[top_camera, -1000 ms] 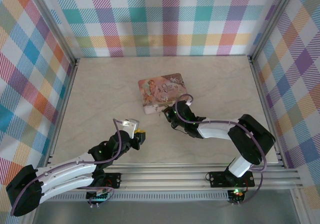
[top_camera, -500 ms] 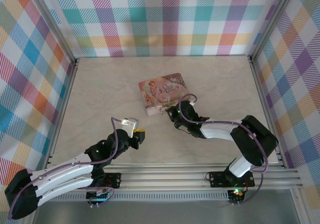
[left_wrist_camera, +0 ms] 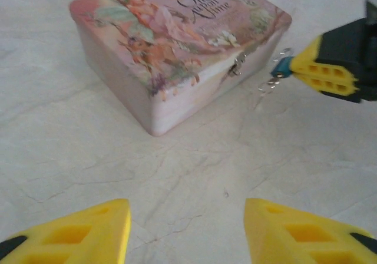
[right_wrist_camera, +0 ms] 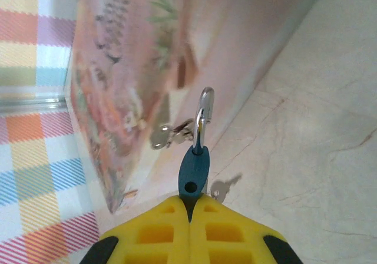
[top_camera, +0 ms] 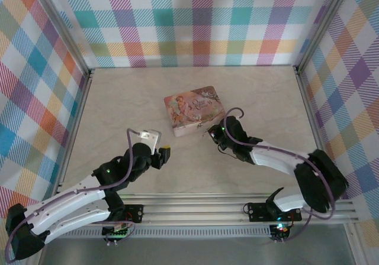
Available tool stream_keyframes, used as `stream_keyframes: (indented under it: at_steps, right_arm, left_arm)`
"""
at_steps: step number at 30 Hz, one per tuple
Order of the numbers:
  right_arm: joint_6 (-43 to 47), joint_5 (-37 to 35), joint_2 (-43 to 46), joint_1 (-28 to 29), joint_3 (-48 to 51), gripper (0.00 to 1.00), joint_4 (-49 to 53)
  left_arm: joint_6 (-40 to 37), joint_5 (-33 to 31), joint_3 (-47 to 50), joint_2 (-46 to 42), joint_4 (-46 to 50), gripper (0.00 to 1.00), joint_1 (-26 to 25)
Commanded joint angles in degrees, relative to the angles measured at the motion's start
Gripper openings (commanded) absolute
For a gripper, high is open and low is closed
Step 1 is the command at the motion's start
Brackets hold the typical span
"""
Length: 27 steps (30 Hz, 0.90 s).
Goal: Unlock the padlock with the key
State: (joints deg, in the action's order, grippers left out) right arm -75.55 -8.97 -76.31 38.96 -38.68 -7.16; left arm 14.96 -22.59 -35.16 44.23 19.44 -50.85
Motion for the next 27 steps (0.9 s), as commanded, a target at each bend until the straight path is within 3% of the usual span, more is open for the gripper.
stream_keyframes:
  at_steps: [1,2,3,10,14,21,27]
  right_arm:
    - [12.70,-0.50,3.55,-0.17,-6.53,0.00,13.29]
    - [15.34,0.31,3.73,-0.20,-8.85,0.00,16.94]
    - [17.80,1.85,3.71,-0.14,-10.75,0.00,19.61]
    - [27.30,11.86,-1.64,2.81,-21.36,0.00,30.68]
    - [30.60,17.19,-8.04,8.25,-26.65,0.00,36.51]
    - [28.34,23.35,-18.51,18.57,-27.69,0.00,29.82]
    - [27.59,28.78,-28.47,22.59,-30.31,0.00,22.61]
  left_arm:
    - [4.50,-4.82,-7.73,3.90,14.32,0.90,2.56]
    - [5.49,-5.25,-10.13,5.45,16.85,0.98,3.33]
    - [5.95,-5.24,-11.93,6.70,18.87,1.00,4.09]
    - [7.17,0.75,-18.11,10.44,26.54,1.00,10.95]
    - [8.14,5.06,-16.79,9.14,27.57,1.00,14.33]
    - [14.79,8.83,-12.82,4.86,28.53,1.00,17.58]
    - [19.64,8.70,-8.84,0.42,28.54,1.00,18.29]
